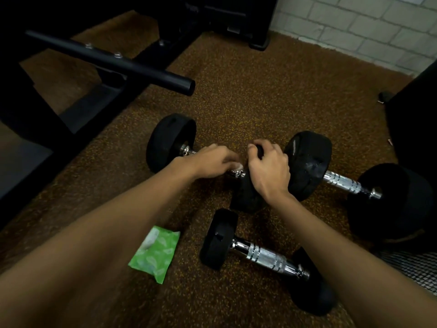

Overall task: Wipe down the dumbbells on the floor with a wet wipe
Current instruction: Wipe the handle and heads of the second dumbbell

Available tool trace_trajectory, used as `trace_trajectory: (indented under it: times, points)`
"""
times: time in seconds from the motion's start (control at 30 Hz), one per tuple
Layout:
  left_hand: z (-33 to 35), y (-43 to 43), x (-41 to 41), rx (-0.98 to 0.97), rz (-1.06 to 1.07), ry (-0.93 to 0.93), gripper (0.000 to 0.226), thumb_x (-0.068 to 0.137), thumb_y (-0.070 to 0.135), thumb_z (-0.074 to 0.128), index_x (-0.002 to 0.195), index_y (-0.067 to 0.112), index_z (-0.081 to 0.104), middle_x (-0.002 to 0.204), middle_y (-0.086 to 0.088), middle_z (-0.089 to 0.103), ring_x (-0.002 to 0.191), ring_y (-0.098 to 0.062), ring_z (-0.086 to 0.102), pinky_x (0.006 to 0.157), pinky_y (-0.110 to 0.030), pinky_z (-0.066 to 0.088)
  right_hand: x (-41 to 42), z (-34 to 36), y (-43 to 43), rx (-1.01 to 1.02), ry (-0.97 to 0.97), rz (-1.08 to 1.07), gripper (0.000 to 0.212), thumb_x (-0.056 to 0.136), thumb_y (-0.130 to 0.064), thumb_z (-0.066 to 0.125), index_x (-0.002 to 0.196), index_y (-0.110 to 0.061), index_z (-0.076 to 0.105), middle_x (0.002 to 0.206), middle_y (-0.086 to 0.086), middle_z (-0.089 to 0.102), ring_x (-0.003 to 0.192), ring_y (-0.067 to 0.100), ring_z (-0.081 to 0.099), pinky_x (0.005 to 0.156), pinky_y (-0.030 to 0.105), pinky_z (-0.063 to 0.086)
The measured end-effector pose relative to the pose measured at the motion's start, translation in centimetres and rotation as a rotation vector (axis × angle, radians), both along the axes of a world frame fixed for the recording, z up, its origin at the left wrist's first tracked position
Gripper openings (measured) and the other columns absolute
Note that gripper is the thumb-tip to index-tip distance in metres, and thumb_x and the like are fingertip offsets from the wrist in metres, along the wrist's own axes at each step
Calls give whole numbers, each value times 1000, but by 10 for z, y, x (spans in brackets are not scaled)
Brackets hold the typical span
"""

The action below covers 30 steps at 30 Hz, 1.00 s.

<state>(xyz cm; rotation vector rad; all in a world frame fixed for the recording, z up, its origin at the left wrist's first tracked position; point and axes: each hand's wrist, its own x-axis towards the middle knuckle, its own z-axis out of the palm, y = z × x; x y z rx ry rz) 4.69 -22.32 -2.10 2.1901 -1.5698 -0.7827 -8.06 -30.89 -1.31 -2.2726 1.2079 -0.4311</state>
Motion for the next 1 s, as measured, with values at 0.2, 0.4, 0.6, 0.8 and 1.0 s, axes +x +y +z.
trace_trajectory:
  times: [0.2, 0.4, 0.6, 0.8, 1.0]
  points:
    - [0, 10, 21, -15, 15, -27, 28, 95, 34, 52, 120, 28, 63, 117, 2, 66, 114, -16, 57, 93, -28, 42, -1, -3, 4, -24, -8, -11, 40, 93, -46, 40, 125, -28, 57, 129, 3, 54, 118, 29, 47, 91, 42, 42]
    - [-12, -31, 4, 136, 84, -61, 30, 91, 40, 51, 116, 31, 64, 120, -12, 61, 117, -33, 52, 98, -37, 42, -1, -2, 0, -11, -4, -10, 40, 93, -45, 40, 125, -29, 57, 129, 4, 54, 119, 30, 46, 91, 41, 41]
    - [-7, 17, 4, -130, -48, 40, 29, 96, 23, 51, 123, 27, 61, 120, 3, 66, 116, -13, 57, 99, -32, 45, -2, -3, 3, -31, -19, -16, 40, 94, -45, 40, 127, -29, 56, 129, 2, 55, 119, 27, 47, 91, 39, 42]
    - [-6, -10, 8, 18, 66, -108, 28, 95, 32, 47, 117, 27, 64, 114, -9, 66, 112, -30, 56, 93, -36, 42, -1, -3, 2, -21, -22, -15, 41, 93, -46, 40, 127, -29, 56, 130, 2, 54, 120, 27, 46, 92, 39, 41]
    - [-13, -11, -13, -7, 33, -200, 29, 97, 32, 40, 117, 21, 59, 114, -18, 63, 109, -37, 56, 83, -38, 42, -1, -3, 0, -6, -30, -16, 42, 93, -47, 40, 127, -29, 56, 130, 2, 55, 120, 27, 47, 93, 38, 40]
